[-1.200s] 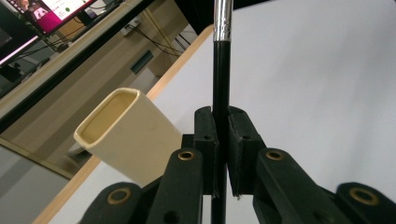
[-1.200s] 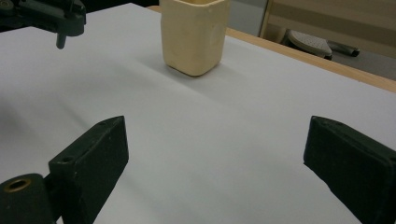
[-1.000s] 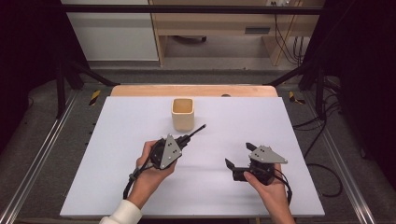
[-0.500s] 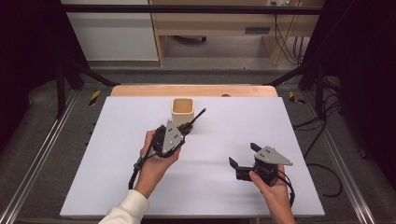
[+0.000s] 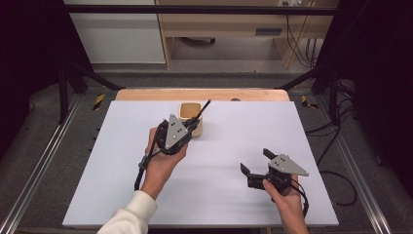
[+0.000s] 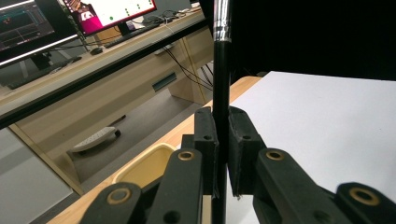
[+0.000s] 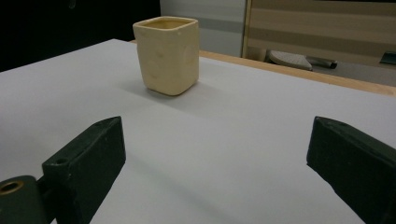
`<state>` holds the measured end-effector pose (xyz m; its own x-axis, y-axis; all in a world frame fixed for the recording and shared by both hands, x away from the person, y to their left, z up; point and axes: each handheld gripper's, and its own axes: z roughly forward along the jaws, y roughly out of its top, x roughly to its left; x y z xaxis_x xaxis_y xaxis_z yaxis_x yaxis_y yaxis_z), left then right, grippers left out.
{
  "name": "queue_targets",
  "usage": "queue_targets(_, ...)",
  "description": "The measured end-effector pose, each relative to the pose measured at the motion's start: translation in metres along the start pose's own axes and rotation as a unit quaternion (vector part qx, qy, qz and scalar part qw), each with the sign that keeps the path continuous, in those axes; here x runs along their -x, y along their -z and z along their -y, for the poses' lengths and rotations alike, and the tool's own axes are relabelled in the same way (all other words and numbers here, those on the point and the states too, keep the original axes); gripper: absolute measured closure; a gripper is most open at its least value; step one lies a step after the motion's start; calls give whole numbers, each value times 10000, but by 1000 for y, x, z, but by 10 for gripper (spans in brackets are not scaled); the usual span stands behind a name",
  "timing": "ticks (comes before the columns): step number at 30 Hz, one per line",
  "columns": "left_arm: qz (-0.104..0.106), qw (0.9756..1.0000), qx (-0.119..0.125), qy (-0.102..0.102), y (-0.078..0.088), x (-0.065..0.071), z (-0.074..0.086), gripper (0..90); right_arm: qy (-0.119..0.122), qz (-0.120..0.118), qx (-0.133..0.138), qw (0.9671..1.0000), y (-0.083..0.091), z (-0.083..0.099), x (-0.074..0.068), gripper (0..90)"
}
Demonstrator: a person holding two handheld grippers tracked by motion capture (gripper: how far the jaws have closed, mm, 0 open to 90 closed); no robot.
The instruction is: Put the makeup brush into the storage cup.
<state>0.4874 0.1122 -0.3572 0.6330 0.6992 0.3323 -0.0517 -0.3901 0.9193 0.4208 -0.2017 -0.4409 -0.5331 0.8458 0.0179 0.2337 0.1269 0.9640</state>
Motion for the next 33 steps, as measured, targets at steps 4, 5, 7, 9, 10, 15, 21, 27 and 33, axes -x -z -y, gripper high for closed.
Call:
queue_targets(4,-29,10000,29,25,-1,-4,-2,835,-19,26,-10,10000,0,1,0,58)
queue_targets(5,-30,10000,51,26,-1,-4,-2,835,-29,78,29,10000,1,1,1,61)
queue_targets(7,-31,10000,71,-6,-1,-8,-4,835,-43,82,47,9999,1,1,1,62)
queue_targets(9,-52,9999,80,41,-1,-11,-5,835,-33,105,56,9999,2,1,2,62)
queue_targets(10,-80,9999,95,86,-1,-13,-7,835,-47,98,56,9999,2,2,2,60)
queue_targets(15,-134,9998,132,112,-3,-18,-10,835,-19,118,102,9999,3,2,3,58)
queue_targets(21,-175,9993,223,243,-5,-24,-13,835,-75,169,210,9996,6,1,5,55)
queue_targets(27,-189,9990,269,296,-11,-29,-14,835,-29,65,367,9993,8,2,7,53)
queue_targets(33,-232,9989,238,329,-15,-32,-14,835,-16,65,416,9991,9,3,7,51)
